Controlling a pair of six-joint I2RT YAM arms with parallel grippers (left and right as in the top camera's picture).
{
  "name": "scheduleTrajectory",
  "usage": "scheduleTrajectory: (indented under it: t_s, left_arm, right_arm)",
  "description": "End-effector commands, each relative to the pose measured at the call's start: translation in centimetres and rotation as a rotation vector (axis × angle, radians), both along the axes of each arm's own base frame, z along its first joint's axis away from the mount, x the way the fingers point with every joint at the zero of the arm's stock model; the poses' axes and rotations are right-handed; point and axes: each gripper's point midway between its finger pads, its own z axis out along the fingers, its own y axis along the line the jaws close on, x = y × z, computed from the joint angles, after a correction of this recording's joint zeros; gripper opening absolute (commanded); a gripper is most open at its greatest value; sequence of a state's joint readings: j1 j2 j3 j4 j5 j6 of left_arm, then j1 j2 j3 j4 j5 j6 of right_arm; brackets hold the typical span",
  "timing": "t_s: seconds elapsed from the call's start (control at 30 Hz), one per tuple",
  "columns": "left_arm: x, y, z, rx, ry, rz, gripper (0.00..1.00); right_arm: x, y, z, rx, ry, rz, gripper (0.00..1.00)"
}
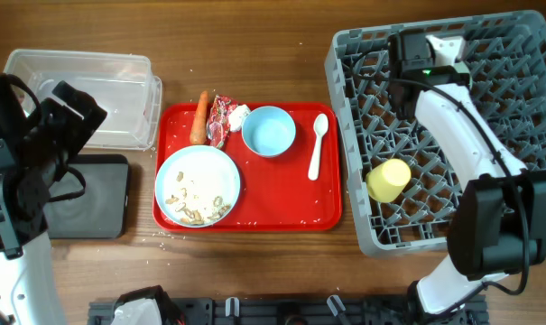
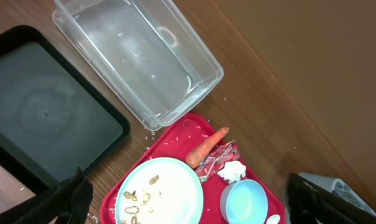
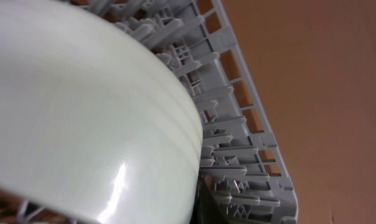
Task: Sort waste into correct bins and load items into the dishwasher rack
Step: 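Carry the green bowl into the rack and set it down, then grasp the blue bowl on the red tray with the right gripper, then place the blue bowl upright in the rack's back row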
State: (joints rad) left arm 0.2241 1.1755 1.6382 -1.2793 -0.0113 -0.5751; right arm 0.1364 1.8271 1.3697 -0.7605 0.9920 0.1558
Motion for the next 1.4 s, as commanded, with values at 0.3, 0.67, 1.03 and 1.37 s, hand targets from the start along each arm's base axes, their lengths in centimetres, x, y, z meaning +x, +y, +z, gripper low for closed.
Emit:
scheduleTrajectory:
  t_s: [0.3, 0.67, 1.03, 1.37]
  left_arm:
    - [0.0, 0.5, 0.2, 0.007, -0.006, 0.024, 1.00]
    - [0.0, 0.5, 0.2, 0.007, -0.006, 0.024, 1.00]
    - [0.0, 0.5, 0.2, 0.007, -0.006, 0.024, 1.00]
    - [0.0, 0.5, 0.2, 0.007, -0.006, 0.024, 1.00]
  right_arm:
    - [-3.1, 20.5, 6.0, 0.686, -0.027, 0.702, 0.50]
    - [-5.1, 33.5, -12.7, 1.178, 0.255, 0.269, 0.57]
    - [-0.4, 20.6, 5.3, 0.739, -0.263, 0.403, 0.04]
    - [-3.2, -8.8, 9.1, -0.095, -0.261, -0.241, 0.04]
